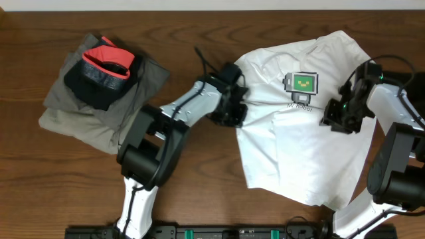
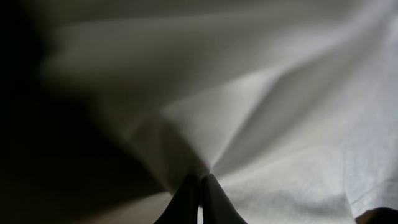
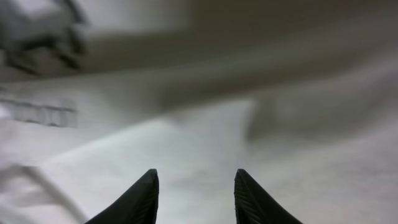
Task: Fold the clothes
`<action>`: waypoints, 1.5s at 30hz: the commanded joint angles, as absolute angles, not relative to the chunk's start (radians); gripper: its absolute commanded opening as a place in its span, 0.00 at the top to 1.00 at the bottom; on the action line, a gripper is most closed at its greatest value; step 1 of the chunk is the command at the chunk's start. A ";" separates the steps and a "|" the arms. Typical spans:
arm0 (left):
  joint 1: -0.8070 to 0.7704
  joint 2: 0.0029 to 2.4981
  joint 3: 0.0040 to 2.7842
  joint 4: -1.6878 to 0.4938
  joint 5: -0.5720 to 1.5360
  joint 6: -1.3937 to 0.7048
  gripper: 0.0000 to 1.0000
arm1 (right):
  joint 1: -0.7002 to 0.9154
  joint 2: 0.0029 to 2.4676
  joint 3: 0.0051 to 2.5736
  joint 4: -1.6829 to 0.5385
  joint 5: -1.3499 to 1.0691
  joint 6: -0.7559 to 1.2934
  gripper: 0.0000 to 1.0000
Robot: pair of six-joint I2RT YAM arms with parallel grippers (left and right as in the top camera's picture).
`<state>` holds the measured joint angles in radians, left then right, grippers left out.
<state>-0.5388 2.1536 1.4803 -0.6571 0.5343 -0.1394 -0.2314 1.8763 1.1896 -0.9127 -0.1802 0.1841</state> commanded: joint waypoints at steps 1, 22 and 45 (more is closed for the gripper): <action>-0.458 2.162 1.481 -0.682 0.496 -0.155 0.94 | -0.230 1.852 1.130 -0.886 -0.071 0.258 0.62; -0.252 1.994 1.484 -0.766 0.534 0.009 0.48 | -0.261 1.827 1.104 -0.736 -0.467 -0.003 0.59; -0.557 2.020 1.475 -0.928 0.458 0.067 0.60 | -0.261 1.537 1.112 -0.735 -0.366 0.224 0.61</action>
<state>-0.5438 2.0022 1.4807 -0.9131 0.5308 0.0498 -0.2584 1.5364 1.1004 -0.7387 -0.3794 0.1997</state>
